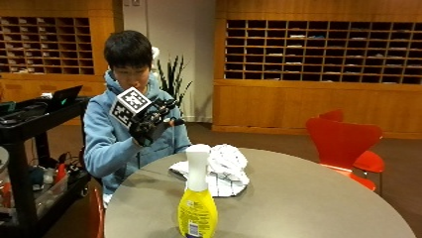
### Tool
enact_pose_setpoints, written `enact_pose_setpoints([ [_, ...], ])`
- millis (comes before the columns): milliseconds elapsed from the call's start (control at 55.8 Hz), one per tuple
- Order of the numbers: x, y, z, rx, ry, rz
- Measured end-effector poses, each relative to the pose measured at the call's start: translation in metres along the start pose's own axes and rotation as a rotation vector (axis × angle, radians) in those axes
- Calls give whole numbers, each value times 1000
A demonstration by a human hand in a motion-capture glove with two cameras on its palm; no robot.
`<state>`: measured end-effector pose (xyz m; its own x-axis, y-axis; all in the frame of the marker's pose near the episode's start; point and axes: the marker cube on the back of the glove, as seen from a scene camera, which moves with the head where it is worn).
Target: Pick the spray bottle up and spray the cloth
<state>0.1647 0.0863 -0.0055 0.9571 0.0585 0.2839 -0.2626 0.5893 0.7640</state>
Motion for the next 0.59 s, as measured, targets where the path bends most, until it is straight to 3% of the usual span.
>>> enact_pose_setpoints([
  [305, 50, 3, 2, 112, -26, 118],
  [591, 98, -1, 32, 108, -128, 259],
])
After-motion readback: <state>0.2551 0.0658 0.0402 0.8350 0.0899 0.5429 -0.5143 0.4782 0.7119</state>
